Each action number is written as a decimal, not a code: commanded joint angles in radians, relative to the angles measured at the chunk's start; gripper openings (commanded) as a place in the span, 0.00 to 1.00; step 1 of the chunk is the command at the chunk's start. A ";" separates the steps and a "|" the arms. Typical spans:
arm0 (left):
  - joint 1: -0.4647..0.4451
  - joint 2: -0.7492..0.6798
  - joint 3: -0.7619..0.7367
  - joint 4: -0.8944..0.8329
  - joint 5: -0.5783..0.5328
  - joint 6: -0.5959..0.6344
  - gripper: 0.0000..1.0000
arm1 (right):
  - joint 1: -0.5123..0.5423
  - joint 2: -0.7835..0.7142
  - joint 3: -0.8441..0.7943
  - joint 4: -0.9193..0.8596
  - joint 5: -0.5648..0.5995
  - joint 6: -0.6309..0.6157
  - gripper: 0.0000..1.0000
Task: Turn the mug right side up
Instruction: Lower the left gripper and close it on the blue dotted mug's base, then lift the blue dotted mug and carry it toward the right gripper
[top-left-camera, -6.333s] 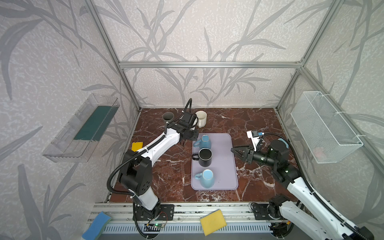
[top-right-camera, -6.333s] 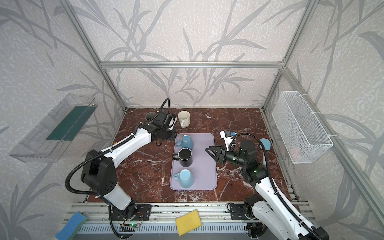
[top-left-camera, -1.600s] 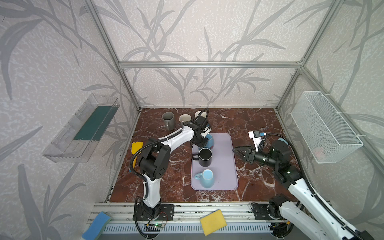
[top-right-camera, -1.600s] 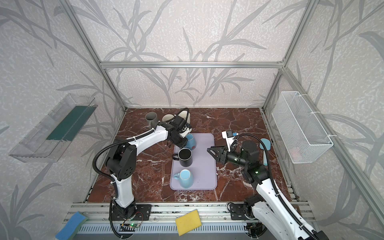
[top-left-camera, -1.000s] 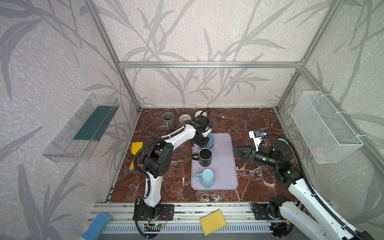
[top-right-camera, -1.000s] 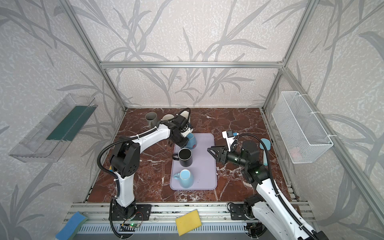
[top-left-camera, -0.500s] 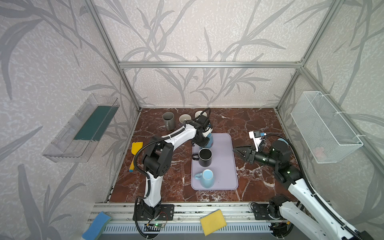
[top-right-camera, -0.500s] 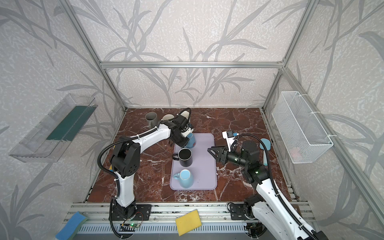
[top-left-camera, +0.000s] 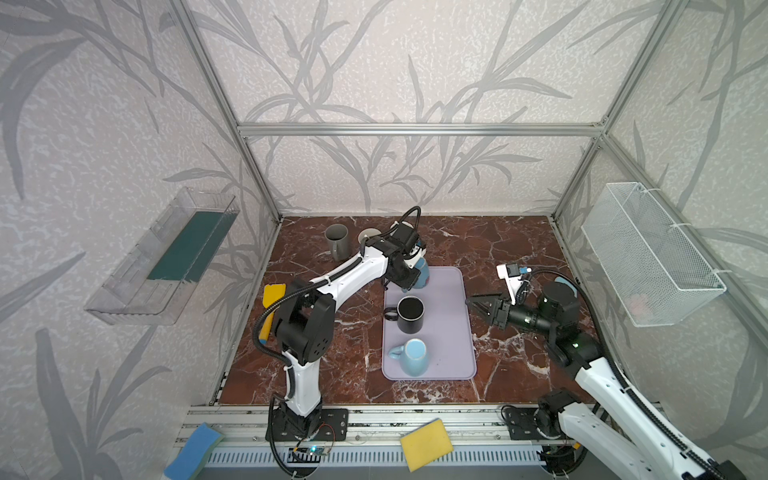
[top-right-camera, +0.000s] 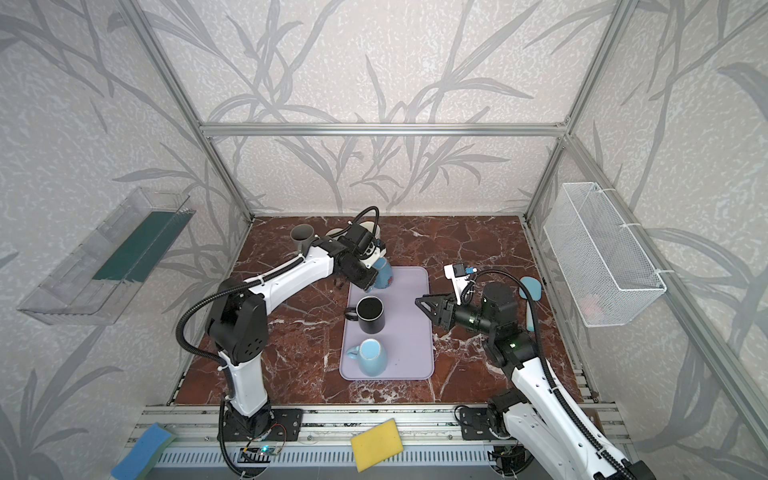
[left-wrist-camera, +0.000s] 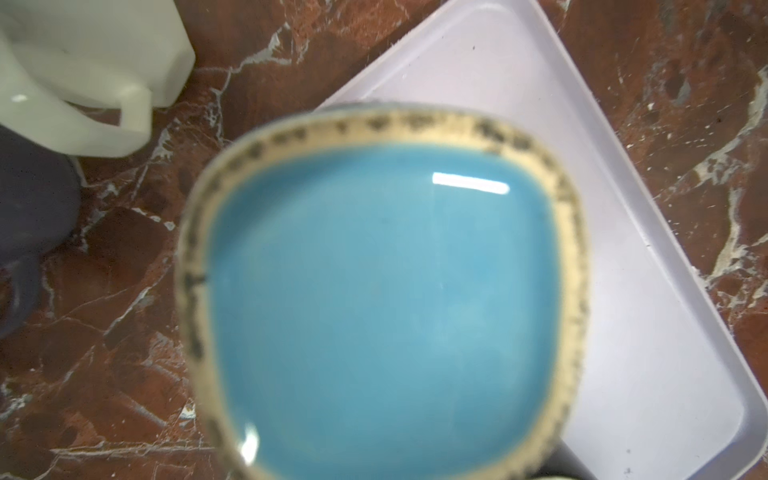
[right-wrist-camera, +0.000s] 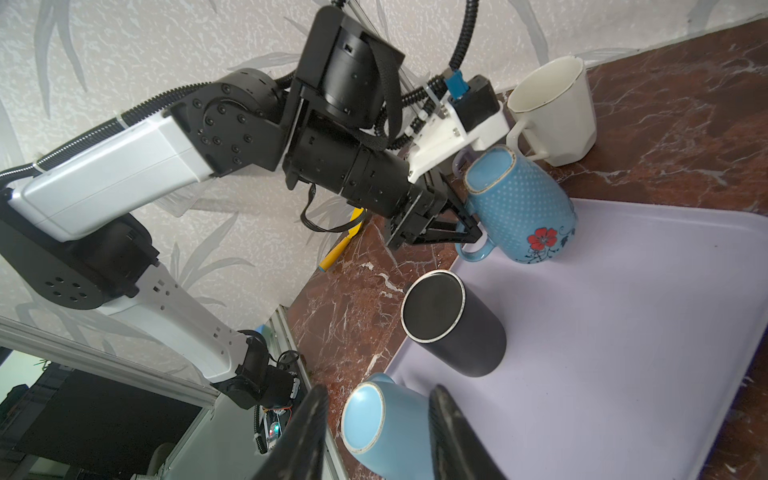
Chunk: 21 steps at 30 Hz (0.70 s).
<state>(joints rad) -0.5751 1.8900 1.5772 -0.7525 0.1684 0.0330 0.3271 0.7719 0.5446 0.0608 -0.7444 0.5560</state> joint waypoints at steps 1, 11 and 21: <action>-0.004 -0.065 0.044 0.042 0.034 -0.017 0.01 | -0.006 -0.006 -0.012 0.009 -0.006 -0.008 0.41; -0.004 -0.148 -0.008 0.145 0.148 -0.094 0.00 | -0.007 -0.001 -0.039 0.037 0.002 0.017 0.41; -0.005 -0.250 -0.139 0.356 0.271 -0.208 0.00 | -0.007 0.028 -0.071 0.100 0.005 0.074 0.42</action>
<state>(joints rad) -0.5751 1.6974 1.4494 -0.5262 0.3725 -0.1356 0.3264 0.7910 0.4923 0.1059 -0.7406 0.6052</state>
